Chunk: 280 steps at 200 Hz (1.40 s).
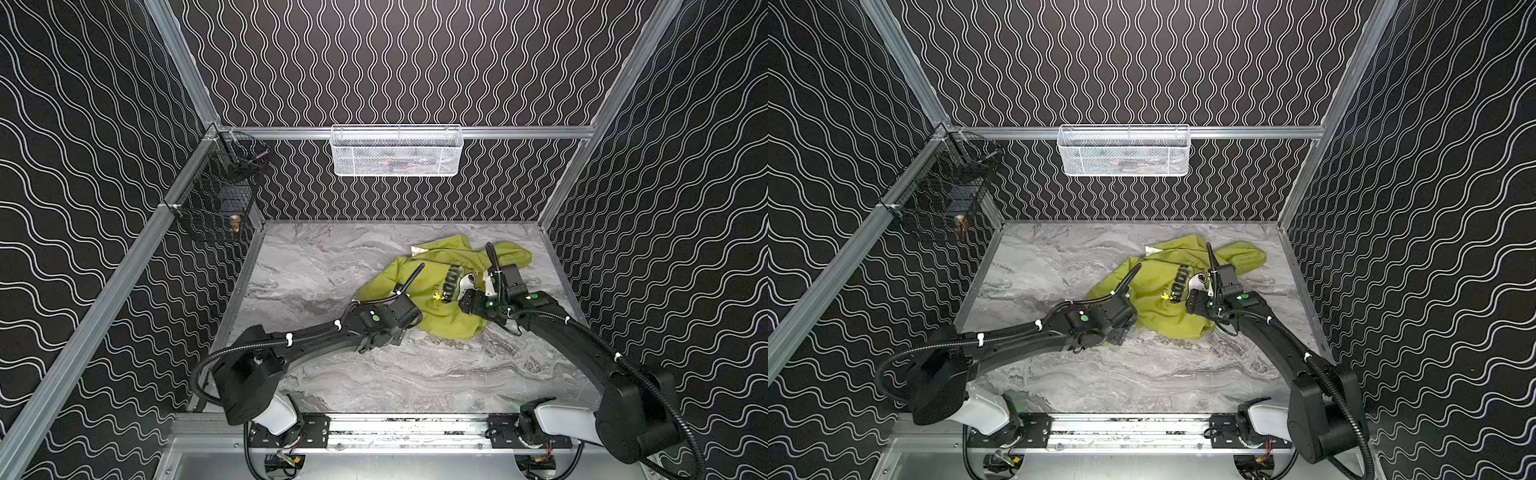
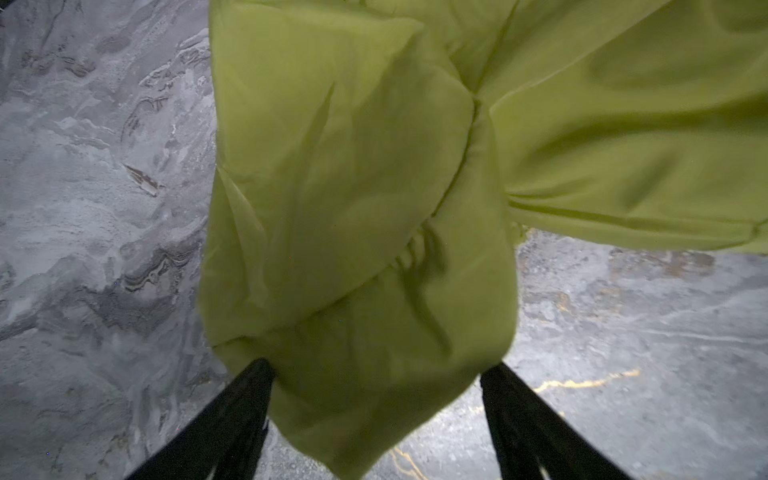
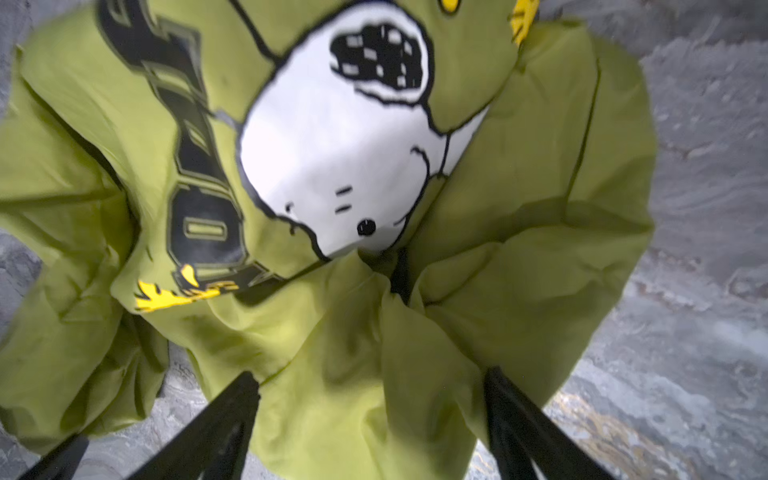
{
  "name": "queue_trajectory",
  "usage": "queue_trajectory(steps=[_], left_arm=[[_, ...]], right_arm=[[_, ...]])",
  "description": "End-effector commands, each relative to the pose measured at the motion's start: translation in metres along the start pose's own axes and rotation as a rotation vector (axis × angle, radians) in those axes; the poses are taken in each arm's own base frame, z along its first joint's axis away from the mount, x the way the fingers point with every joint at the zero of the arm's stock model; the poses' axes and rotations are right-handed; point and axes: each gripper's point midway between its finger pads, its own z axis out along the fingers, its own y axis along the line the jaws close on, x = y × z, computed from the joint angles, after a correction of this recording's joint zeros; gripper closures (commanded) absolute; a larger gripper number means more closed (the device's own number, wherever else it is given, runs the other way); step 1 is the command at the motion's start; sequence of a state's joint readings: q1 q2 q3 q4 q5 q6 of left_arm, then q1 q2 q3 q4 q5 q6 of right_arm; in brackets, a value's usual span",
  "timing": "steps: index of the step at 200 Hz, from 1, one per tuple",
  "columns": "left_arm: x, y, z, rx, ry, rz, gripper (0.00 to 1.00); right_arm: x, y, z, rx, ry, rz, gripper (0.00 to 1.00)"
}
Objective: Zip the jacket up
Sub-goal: 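Grasp the jacket edge with the left gripper beside the right gripper, then lift the jacket high with both grippers, spreading it open to hang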
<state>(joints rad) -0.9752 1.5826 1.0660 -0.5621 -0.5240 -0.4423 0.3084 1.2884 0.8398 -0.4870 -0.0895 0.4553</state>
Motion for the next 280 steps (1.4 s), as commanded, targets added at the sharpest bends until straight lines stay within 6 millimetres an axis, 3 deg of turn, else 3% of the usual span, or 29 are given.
queue_trajectory(steps=[1,32,59,77,96,127,182,199,242,280], left_arm=[[-0.007,0.009,0.01,-0.09,0.005,0.019,0.23],[-0.028,0.006,0.015,-0.036,0.017,0.01,0.73],[-0.068,0.002,-0.014,0.073,-0.054,0.005,1.0],[-0.096,-0.008,-0.04,0.193,-0.111,0.019,1.0],[-0.124,-0.013,-0.07,0.276,-0.175,0.031,1.0],[-0.169,-0.005,-0.122,0.361,-0.309,0.014,1.0],[-0.238,0.023,-0.207,0.521,-0.561,-0.062,1.0],[-0.257,0.035,-0.228,0.582,-0.632,-0.103,1.0],[-0.297,0.06,-0.274,0.732,-0.787,-0.204,1.0],[-0.32,0.075,-0.308,0.846,-0.9,-0.272,1.0]], right_arm=[[0.012,-0.002,0.003,0.009,0.032,0.023,0.16],[0.017,0.0,0.013,-0.003,0.06,0.027,0.31],[0.009,0.006,0.017,-0.011,0.054,0.023,0.45],[-0.005,0.016,0.012,-0.041,0.011,0.009,0.45],[-0.024,0.029,0.001,-0.083,-0.057,-0.017,0.35],[-0.053,0.053,-0.02,-0.157,-0.174,-0.07,0.25],[-0.082,0.099,-0.07,-0.365,-0.351,-0.193,0.4],[-0.082,0.112,-0.086,-0.44,-0.384,-0.237,0.39],[-0.06,0.138,-0.116,-0.587,-0.452,-0.376,0.17],[-0.035,0.153,-0.121,-0.651,-0.459,-0.435,0.18]])
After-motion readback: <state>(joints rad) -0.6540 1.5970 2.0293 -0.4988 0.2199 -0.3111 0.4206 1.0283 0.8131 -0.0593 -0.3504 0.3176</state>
